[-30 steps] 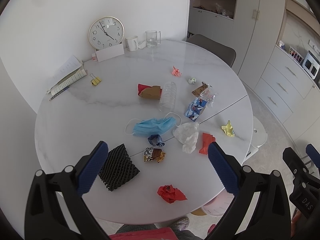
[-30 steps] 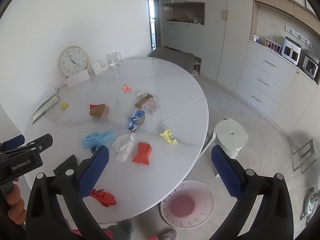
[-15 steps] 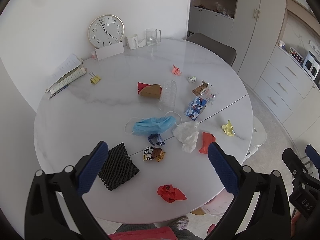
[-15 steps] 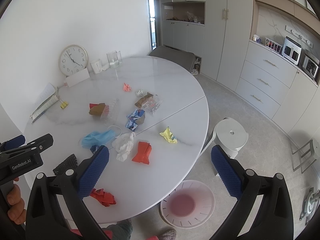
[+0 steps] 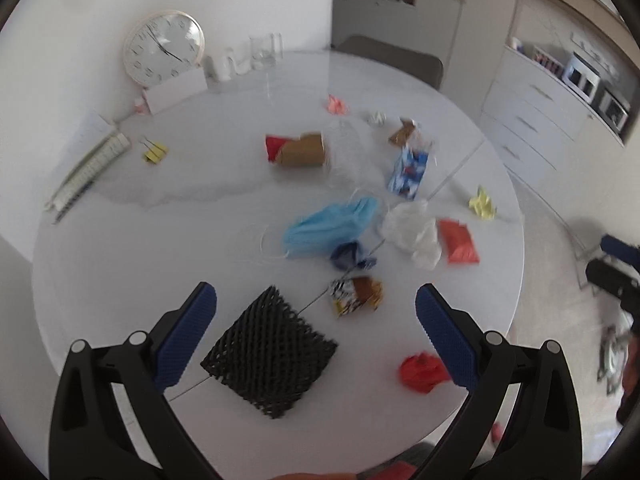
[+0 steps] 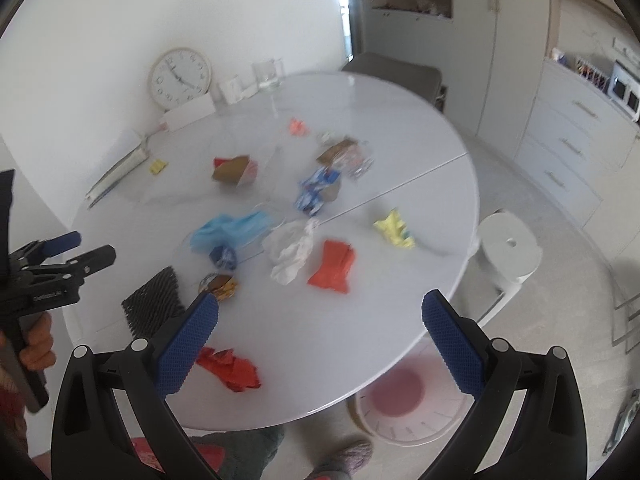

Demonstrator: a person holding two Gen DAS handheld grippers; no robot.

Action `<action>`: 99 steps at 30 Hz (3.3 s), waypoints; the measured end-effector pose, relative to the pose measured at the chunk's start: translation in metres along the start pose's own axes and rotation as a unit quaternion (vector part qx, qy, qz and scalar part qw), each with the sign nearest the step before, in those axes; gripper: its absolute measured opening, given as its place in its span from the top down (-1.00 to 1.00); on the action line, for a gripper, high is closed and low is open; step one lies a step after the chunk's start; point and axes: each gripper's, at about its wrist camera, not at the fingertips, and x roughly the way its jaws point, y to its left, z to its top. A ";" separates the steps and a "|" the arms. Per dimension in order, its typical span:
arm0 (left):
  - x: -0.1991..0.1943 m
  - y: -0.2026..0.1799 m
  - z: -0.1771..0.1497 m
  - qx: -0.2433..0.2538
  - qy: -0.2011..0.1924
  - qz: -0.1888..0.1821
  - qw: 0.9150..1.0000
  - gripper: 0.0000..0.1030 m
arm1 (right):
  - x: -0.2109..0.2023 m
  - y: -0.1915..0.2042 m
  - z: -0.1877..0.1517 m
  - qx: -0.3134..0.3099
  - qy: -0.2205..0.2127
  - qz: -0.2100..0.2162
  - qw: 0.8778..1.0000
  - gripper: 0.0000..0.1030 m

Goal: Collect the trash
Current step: 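Grasp the black mesh pad with the left gripper while the right gripper grasps the red crumpled paper, then drop the black mesh pad and red paper into the bin with both grippers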

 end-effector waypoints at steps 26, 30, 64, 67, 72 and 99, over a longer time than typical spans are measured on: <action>0.169 0.085 -0.024 0.199 0.184 -0.270 0.924 -0.24 | 0.089 0.041 -0.025 0.065 0.142 -0.039 0.987 -0.96; 0.171 0.084 -0.025 0.182 0.192 -0.264 0.928 0.29 | 0.089 0.045 -0.025 0.058 0.143 -0.037 0.987 -0.96; 0.035 -0.106 0.007 0.144 0.056 -0.245 0.957 0.72 | 0.053 -0.063 -0.056 0.025 0.094 0.016 0.995 0.20; 0.036 -0.176 0.006 0.162 0.059 -0.261 0.950 0.72 | 0.022 -0.124 -0.063 0.050 0.084 -0.018 0.995 0.19; 0.057 -0.282 -0.008 0.187 0.089 -0.260 0.943 0.72 | -0.013 -0.204 -0.078 0.064 0.067 -0.043 0.995 0.19; 0.043 -0.296 0.029 0.126 0.044 -0.130 0.983 -0.85 | 0.015 -0.225 -0.105 0.054 0.110 0.007 0.992 -0.38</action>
